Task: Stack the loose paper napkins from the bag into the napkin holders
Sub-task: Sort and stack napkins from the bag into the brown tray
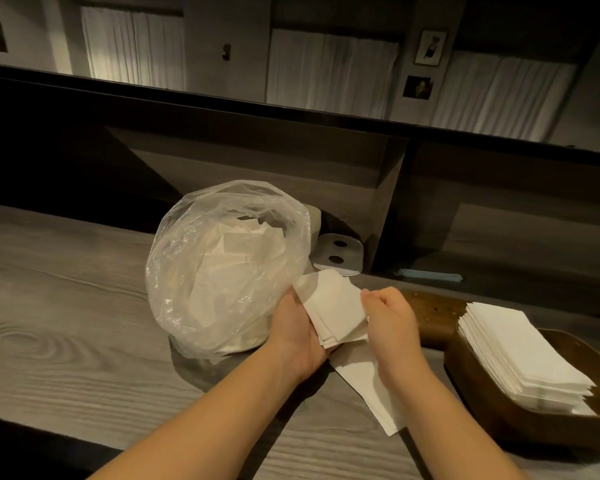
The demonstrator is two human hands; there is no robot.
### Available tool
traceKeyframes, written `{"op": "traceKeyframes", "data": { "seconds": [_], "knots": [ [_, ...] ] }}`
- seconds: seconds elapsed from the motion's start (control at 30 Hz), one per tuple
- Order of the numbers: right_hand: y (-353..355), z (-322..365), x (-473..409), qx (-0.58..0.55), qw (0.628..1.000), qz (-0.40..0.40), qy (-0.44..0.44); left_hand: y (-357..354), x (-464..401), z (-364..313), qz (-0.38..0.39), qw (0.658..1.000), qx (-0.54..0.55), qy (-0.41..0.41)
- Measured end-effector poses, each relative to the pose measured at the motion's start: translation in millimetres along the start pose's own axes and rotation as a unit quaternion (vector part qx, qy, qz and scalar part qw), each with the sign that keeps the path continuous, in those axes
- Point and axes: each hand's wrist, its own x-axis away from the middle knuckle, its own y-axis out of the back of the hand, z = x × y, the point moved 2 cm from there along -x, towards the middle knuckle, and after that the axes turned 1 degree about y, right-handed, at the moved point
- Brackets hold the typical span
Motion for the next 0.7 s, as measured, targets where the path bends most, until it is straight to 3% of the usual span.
{"op": "traceKeyframes", "data": {
  "seconds": [0.13,0.27,0.4,0.5,0.6,0.7],
  "knots": [
    [-2,-8,2,-0.004,1.0,0.007,-0.024,-4,5,1,-0.014,0.999,-0.029,-0.014],
    [16,-4,-5,0.162,0.985,0.029,0.045,-1,7,-1,-0.075,0.985,-0.147,-0.046],
    [41,-4,-6,0.381,0.915,0.132,-0.009,-3,12,-6,-0.131,0.949,-0.261,-0.119],
    [41,-5,-2,0.47,0.862,0.18,-0.059,-5,17,-13,-0.158,0.891,-0.382,-0.186],
    [38,-5,-5,0.496,0.841,0.206,-0.059,-4,17,-15,-0.164,0.874,-0.413,-0.196],
    [37,-4,-4,0.463,0.849,0.252,-0.037,-4,18,-18,-0.183,0.869,-0.419,-0.19]
  ]
}}
